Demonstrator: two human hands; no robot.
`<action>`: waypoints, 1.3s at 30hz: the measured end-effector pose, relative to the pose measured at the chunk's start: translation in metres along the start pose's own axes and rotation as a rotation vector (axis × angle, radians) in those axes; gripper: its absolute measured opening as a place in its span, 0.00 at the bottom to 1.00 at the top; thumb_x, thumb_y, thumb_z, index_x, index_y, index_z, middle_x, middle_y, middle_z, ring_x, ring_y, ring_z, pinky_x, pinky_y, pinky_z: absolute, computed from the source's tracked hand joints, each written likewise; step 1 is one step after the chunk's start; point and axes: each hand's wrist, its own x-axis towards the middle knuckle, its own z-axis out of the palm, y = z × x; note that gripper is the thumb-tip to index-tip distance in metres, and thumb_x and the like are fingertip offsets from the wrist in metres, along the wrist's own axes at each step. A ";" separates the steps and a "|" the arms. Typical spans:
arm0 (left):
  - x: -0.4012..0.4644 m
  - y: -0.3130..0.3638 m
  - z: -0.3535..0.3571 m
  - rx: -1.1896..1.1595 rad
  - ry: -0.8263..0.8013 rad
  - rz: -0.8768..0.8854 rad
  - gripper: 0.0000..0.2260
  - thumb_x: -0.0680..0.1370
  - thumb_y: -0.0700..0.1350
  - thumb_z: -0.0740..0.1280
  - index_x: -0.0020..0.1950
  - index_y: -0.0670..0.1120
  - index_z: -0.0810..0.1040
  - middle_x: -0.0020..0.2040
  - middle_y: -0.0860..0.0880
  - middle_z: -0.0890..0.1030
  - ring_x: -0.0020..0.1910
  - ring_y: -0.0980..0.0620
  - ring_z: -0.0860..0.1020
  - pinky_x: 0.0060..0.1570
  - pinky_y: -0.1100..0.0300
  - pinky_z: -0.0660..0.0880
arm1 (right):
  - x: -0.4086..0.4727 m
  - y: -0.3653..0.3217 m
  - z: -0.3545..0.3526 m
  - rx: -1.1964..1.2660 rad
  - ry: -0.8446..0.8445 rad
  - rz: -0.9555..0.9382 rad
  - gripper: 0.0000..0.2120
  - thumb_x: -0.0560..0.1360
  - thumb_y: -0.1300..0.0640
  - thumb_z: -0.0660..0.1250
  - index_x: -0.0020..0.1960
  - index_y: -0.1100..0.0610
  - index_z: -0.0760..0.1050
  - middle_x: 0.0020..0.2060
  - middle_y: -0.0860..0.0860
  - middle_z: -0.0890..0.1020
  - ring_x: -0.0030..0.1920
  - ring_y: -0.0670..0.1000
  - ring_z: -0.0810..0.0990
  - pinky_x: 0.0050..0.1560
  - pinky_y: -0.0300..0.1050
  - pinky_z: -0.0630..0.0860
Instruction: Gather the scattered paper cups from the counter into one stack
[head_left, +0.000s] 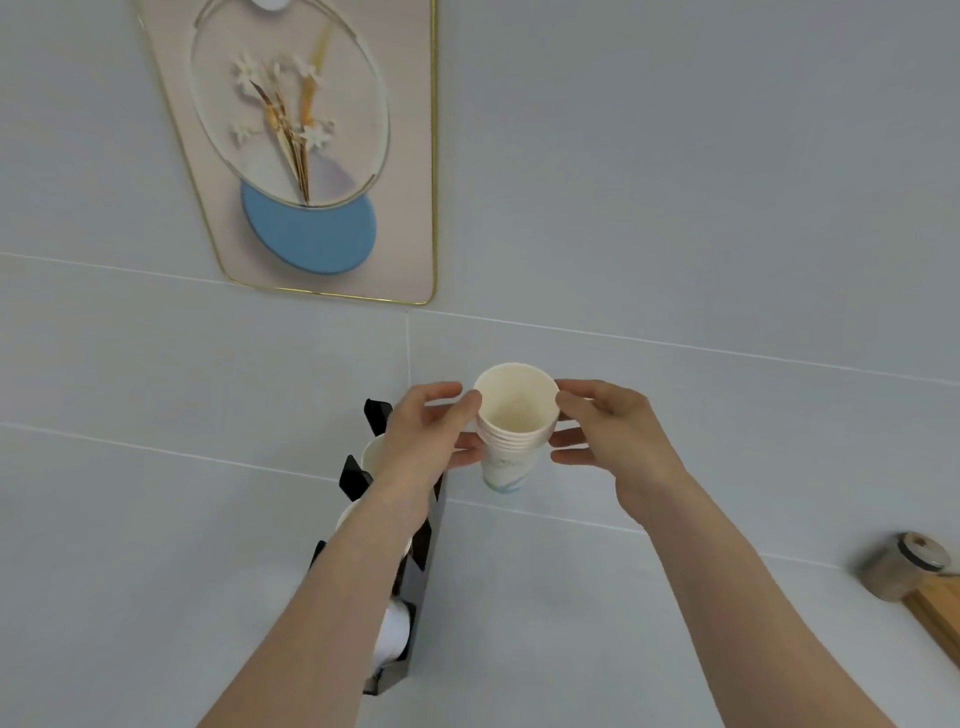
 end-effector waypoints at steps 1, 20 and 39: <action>0.004 0.014 -0.009 0.003 0.007 0.026 0.14 0.77 0.46 0.73 0.61 0.45 0.79 0.54 0.44 0.83 0.35 0.51 0.84 0.44 0.54 0.85 | 0.002 -0.013 0.011 0.003 -0.005 -0.021 0.10 0.79 0.59 0.67 0.58 0.55 0.84 0.48 0.57 0.86 0.38 0.53 0.85 0.48 0.55 0.87; 0.095 -0.015 -0.137 0.139 0.100 -0.111 0.13 0.77 0.47 0.72 0.60 0.46 0.79 0.53 0.47 0.83 0.46 0.48 0.85 0.53 0.51 0.82 | 0.058 0.021 0.167 -0.198 0.004 0.117 0.11 0.77 0.54 0.67 0.57 0.53 0.82 0.44 0.55 0.88 0.42 0.53 0.86 0.51 0.53 0.85; 0.131 -0.079 -0.140 0.295 0.110 -0.225 0.13 0.73 0.44 0.71 0.57 0.50 0.79 0.52 0.51 0.84 0.45 0.50 0.81 0.53 0.51 0.77 | 0.057 0.087 0.201 -0.336 0.237 0.345 0.15 0.77 0.48 0.69 0.62 0.50 0.82 0.57 0.52 0.84 0.55 0.55 0.82 0.57 0.49 0.79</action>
